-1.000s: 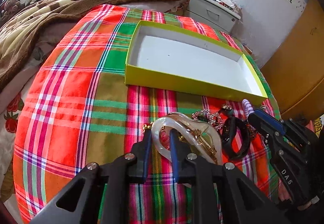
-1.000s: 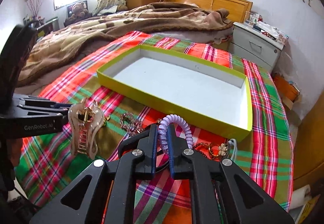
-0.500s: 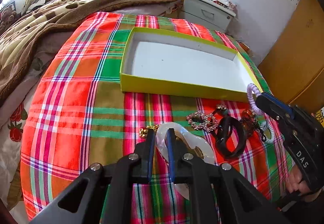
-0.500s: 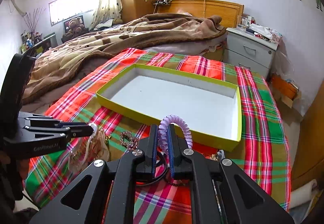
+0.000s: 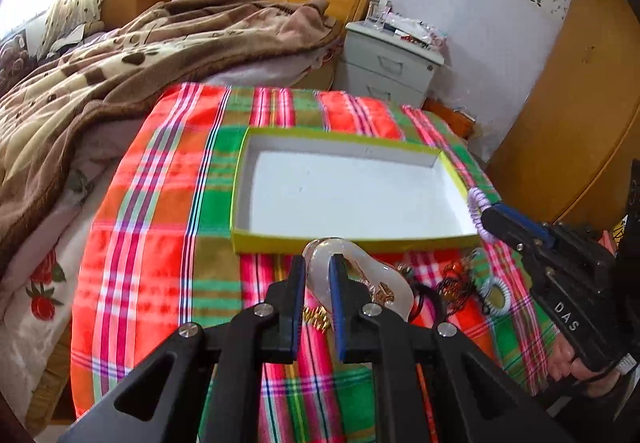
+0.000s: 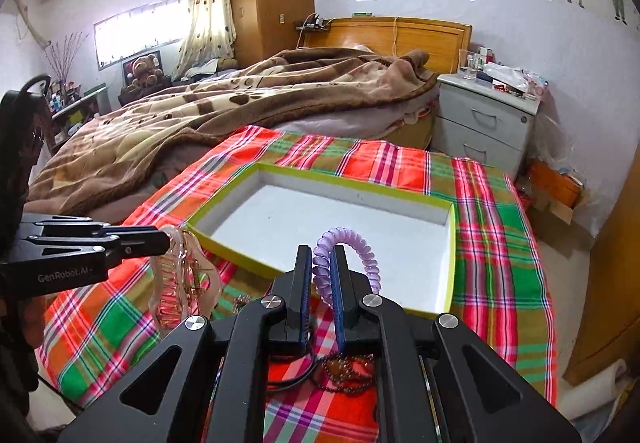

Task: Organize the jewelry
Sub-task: 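Carry the claw clip with the left tool while the right tool carries the purple tie into the yellow box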

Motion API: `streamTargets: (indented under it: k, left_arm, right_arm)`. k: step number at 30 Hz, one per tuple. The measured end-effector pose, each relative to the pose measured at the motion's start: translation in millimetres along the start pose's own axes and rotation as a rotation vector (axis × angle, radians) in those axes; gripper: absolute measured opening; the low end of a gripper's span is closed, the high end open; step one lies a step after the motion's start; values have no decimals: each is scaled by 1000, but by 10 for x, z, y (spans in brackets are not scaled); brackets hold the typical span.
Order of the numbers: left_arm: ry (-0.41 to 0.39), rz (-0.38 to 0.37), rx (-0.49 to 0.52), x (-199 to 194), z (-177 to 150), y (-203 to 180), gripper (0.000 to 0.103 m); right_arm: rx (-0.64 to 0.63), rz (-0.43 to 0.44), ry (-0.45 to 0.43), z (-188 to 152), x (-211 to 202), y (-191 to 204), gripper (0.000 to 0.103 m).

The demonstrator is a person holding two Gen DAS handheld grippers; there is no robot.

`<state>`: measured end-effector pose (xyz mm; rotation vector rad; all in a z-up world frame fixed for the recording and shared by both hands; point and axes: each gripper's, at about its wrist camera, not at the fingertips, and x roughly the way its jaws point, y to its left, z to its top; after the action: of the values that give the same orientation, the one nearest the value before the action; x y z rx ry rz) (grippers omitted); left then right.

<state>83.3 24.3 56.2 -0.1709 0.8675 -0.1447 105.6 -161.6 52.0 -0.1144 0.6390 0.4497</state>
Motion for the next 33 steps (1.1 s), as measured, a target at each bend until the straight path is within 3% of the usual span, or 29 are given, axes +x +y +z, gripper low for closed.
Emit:
streamTargets:
  k: [17, 33]
  left_arm:
    - [-18, 5, -40, 438, 796, 183, 13]
    - [78, 19, -62, 1291, 1037, 368, 12]
  right_arm:
    - [-27, -55, 66, 419, 595, -360, 10]
    - [-55, -64, 226, 346, 1378, -551, 10]
